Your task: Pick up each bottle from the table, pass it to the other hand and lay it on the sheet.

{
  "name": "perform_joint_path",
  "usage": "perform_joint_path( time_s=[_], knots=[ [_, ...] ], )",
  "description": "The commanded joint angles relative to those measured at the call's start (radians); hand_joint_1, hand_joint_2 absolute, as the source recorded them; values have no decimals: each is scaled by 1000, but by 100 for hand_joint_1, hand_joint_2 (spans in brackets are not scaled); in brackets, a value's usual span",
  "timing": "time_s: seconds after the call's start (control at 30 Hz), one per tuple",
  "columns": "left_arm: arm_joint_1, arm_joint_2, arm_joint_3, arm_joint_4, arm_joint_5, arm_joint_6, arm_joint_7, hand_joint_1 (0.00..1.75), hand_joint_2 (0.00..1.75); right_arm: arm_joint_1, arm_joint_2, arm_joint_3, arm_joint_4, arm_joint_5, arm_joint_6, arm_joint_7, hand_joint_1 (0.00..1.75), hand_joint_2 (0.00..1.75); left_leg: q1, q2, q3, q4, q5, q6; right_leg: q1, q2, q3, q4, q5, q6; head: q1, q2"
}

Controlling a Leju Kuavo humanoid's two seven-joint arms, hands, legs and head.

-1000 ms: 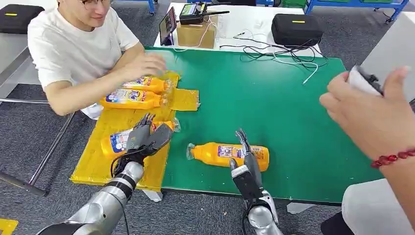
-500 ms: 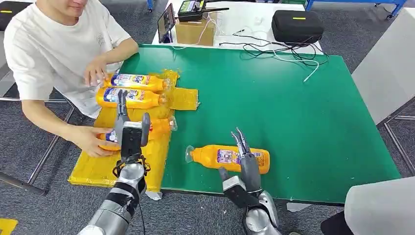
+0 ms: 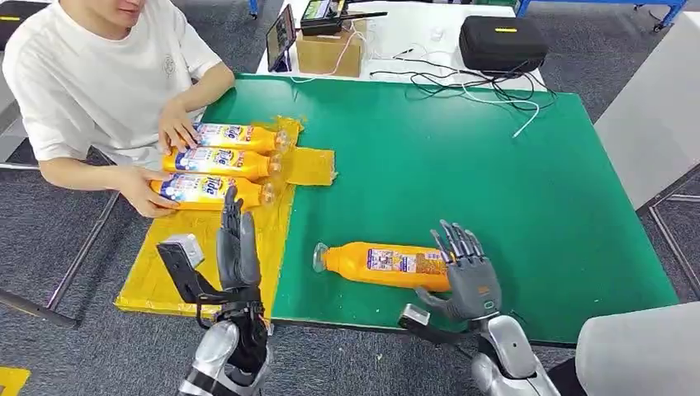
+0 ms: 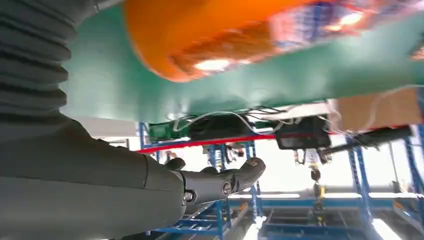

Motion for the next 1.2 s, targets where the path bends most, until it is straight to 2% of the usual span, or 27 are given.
perform_joint_path(
  time_s=[0.03,0.17,0.47,0.53,0.67,0.77,0.83,1.0,1.03,1.07,1.1,1.17,1.2],
  knots=[
    [22,44,-95,-31,-72,36,14,0,175,-59,-28,-5,143,-75,212,36,0,175,2,1,3,0,-1,-2,2,0,3,0,-1,-3,0,0],
    [0,37,-107,-6,-151,97,-1,0,175,-143,7,31,258,-75,313,63,0,175,1,2,3,-1,0,-2,1,2,3,-1,0,-2,0,0],
    [-59,29,-114,39,-179,109,-8,0,175,-299,100,106,426,-74,328,53,0,175,2,6,5,0,0,-3,2,4,4,-1,1,-3,0,0],
    [-86,31,-95,21,-176,115,-56,0,175,-332,120,124,470,-117,394,4,0,175,2,5,5,-1,0,-2,2,2,4,0,1,-2,0,0],
    [-115,34,-62,-2,-113,80,-30,0,175,-365,139,156,535,-127,421,0,0,175,2,5,4,0,1,-2,2,3,3,1,1,-2,0,0],
    [-127,34,-46,23,-86,62,-6,0,175,-382,137,189,590,-138,478,19,0,175,2,5,5,-1,0,-2,2,2,4,0,1,-2,0,0],
    [-131,24,-37,42,-86,61,-20,0,175,-428,120,264,668,-108,614,116,0,175,2,5,6,-1,1,-2,2,2,5,0,1,-2,0,0],
    [-135,16,-51,44,-51,12,-36,0,175,-467,90,306,735,-113,730,134,0,175,3,7,11,-1,1,-3,3,5,9,-2,2,-3,0,0],
    [-137,17,-59,44,-61,10,-44,0,175,-468,84,317,740,-111,741,133,75,175,2,9,13,-1,0,-2,2,7,10,-1,2,-3,0,0],
    [-136,16,-61,45,-63,10,-45,0,175,-467,83,318,740,-111,742,133,75,175,3,8,14,-2,1,-3,3,6,11,-2,3,-4,0,0],
    [-136,16,-64,46,-62,8,-46,0,175,-466,83,313,742,-124,761,126,175,175,4,7,14,-1,2,-4,4,4,11,-3,4,-5,0,0],
    [-136,14,-73,52,-64,3,-44,0,175,-457,71,317,736,-139,786,119,175,175,5,5,14,-2,4,-5,5,3,10,-4,6,-7,0,0],
    [-135,13,-76,55,-66,3,-44,0,175,-455,71,317,736,-140,787,118,175,175,3,7,22,-1,-1,-3,4,5,12,-2,2,-6,0,0]
  ],
)
